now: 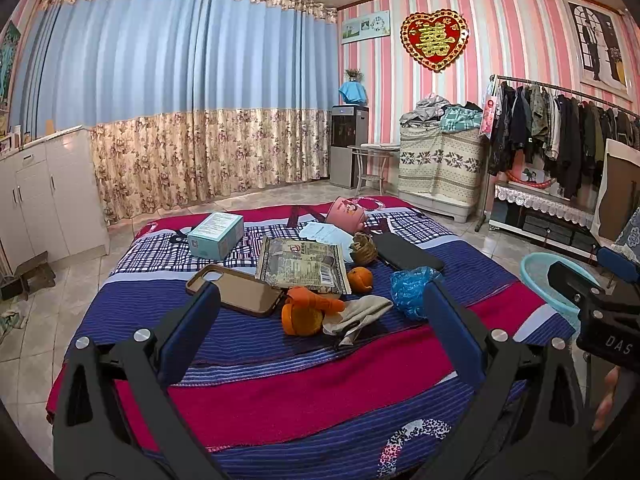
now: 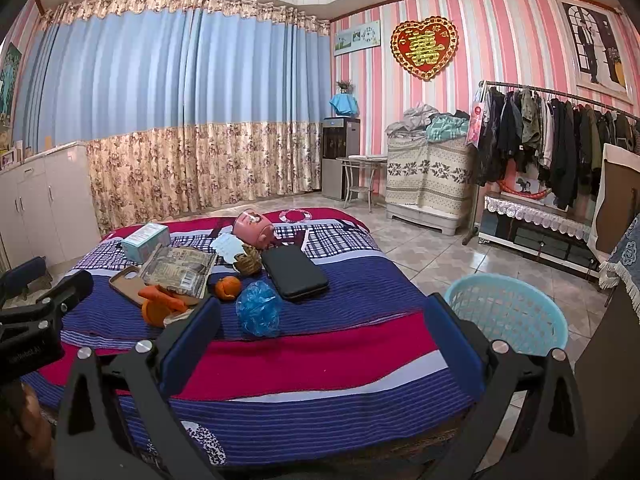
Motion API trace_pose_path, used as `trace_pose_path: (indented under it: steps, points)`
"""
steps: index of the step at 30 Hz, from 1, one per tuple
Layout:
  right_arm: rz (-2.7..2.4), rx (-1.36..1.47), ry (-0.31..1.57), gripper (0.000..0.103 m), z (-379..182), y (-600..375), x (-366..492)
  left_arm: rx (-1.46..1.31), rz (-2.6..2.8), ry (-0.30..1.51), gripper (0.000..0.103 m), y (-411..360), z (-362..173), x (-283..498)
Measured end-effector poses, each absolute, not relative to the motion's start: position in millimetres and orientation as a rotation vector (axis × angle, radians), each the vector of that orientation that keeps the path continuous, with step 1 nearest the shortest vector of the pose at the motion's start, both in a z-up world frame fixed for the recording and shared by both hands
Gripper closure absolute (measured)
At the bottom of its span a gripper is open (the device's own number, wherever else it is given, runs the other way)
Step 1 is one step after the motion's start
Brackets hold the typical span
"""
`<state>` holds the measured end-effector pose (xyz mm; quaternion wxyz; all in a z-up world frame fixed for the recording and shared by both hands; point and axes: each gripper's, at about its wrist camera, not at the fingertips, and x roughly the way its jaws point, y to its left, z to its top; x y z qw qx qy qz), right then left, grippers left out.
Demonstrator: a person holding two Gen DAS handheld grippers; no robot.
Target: Collect trash
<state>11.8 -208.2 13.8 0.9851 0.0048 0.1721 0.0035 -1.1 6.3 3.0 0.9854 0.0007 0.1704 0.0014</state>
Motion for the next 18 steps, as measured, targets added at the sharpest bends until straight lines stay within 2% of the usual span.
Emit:
trace_pose_path:
  steps: [18]
  points:
    - [0.008,0.005,0.346,0.004,13.5,-206.5,12.7,0.0,0.0,0.347,0.005,7.6,-0.5,-1.0]
